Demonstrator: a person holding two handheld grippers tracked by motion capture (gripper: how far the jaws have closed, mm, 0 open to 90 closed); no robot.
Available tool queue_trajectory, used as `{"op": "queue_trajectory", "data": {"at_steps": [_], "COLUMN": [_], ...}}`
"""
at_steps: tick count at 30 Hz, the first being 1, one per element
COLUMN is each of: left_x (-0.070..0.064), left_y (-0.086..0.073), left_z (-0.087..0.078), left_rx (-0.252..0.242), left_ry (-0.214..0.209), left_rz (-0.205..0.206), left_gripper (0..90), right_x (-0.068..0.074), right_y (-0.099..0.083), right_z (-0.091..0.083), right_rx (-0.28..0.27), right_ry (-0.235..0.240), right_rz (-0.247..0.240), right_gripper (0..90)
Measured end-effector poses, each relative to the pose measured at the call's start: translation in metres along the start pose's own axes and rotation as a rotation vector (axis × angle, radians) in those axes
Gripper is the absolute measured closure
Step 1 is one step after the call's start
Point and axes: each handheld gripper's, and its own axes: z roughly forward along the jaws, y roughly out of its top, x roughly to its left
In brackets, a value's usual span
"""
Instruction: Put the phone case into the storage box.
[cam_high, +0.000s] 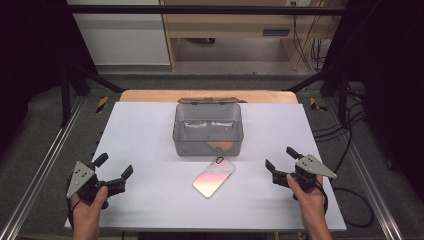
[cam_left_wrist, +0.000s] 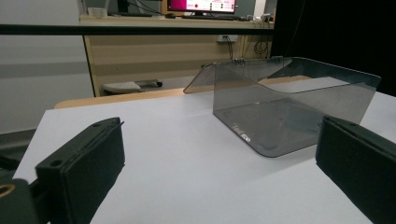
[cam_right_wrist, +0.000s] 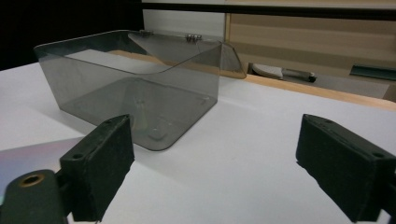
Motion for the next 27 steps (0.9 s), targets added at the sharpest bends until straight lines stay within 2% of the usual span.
{"op": "queue_trajectory", "data": {"at_steps": [4,8,11,16,24,25,27], "left_x": [0.004,0.001,-0.002,-0.006,-0.006,-0.006,-0.007], "left_y": [0.001,0.0,0.0,-0.001,-0.003,-0.003,-0.004], "left_z": [0.001,0.001,0.001,0.004,0.01,0.01,0.011], "left_rx": [-0.02,-0.013,-0.009,0.007,0.032,0.034,0.035], "left_ry": [-0.025,-0.047,-0.047,-0.051,-0.05,-0.048,-0.052], "left_rz": [0.003,0.012,0.006,0.014,0.016,0.019,0.022], "left_gripper": [1.4,1.4,1.5,1.4,1.5,1.5,1.5], "right_x": [0.001,0.003,0.005,0.011,0.017,0.017,0.018], "right_y": [0.001,0.001,0.0,-0.001,0.0,0.001,0.001], "right_z": [-0.001,-0.002,0.0,0.006,0.011,0.014,0.014], "right_rx": [-0.026,-0.03,-0.005,0.068,0.123,0.144,0.152], "right_ry": [-0.006,0.002,0.002,0.005,-0.002,-0.017,-0.018], "right_rz": [-0.006,-0.012,-0.002,0.004,0.002,0.01,0.017], "right_gripper": [7.9,8.1,7.0,6.3,4.8,6.1,7.7]}}
